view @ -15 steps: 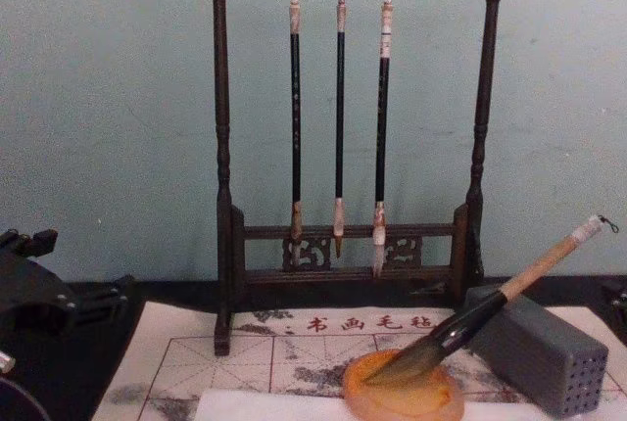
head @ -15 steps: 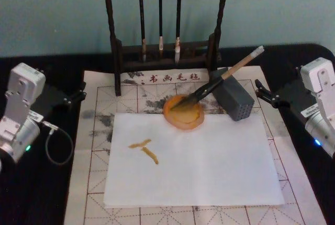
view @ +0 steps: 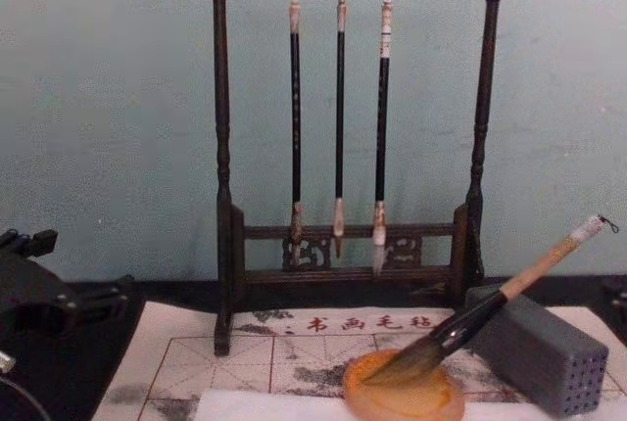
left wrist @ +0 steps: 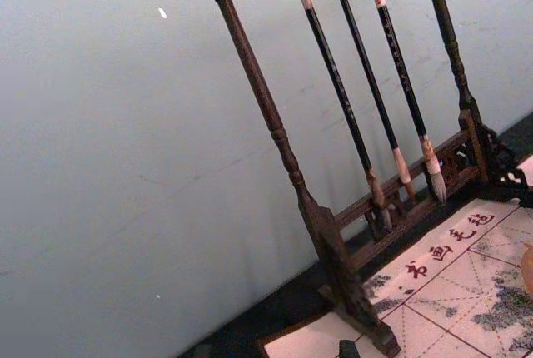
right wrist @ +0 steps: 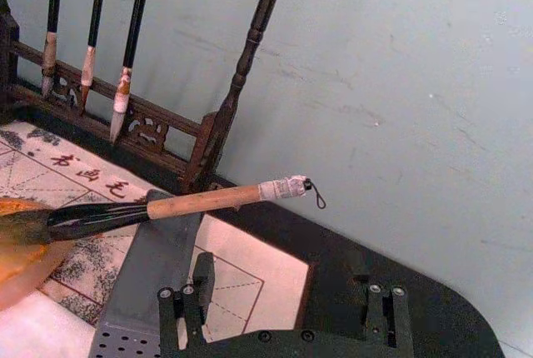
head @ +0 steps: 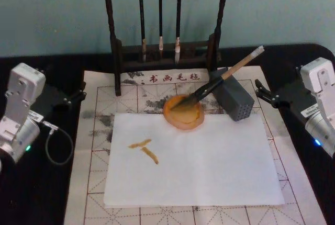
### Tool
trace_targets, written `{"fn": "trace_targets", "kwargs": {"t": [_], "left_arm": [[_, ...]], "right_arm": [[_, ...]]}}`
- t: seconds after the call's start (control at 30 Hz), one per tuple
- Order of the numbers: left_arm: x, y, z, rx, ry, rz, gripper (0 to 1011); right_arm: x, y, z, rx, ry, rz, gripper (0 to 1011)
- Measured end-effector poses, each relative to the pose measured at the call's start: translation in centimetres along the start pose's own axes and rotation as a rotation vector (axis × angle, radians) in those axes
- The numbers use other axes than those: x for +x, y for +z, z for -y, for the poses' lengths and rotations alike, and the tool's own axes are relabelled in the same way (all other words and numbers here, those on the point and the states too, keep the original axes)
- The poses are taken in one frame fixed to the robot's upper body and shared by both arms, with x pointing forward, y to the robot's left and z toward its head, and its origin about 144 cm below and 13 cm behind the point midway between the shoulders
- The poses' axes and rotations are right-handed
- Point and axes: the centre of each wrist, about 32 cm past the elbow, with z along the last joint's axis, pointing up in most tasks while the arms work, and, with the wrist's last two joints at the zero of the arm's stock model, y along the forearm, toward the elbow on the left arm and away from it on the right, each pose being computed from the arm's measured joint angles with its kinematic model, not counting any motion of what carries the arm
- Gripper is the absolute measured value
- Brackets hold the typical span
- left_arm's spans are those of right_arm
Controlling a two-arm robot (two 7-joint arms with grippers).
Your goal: Pick up the brush from the inkstone, write on the paper, then place the brush back to its original position.
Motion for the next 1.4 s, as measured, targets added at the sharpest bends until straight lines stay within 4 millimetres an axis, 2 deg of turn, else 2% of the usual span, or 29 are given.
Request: {"fn": "trace_targets", "kwargs": {"t": [1.4], "left_arm": [[0.0,0.0,0.0,0.0,0.0,0.0,1001]], "right_arm": [[0.0,0.0,0.0,0.0,0.0,0.0,1002]]}}
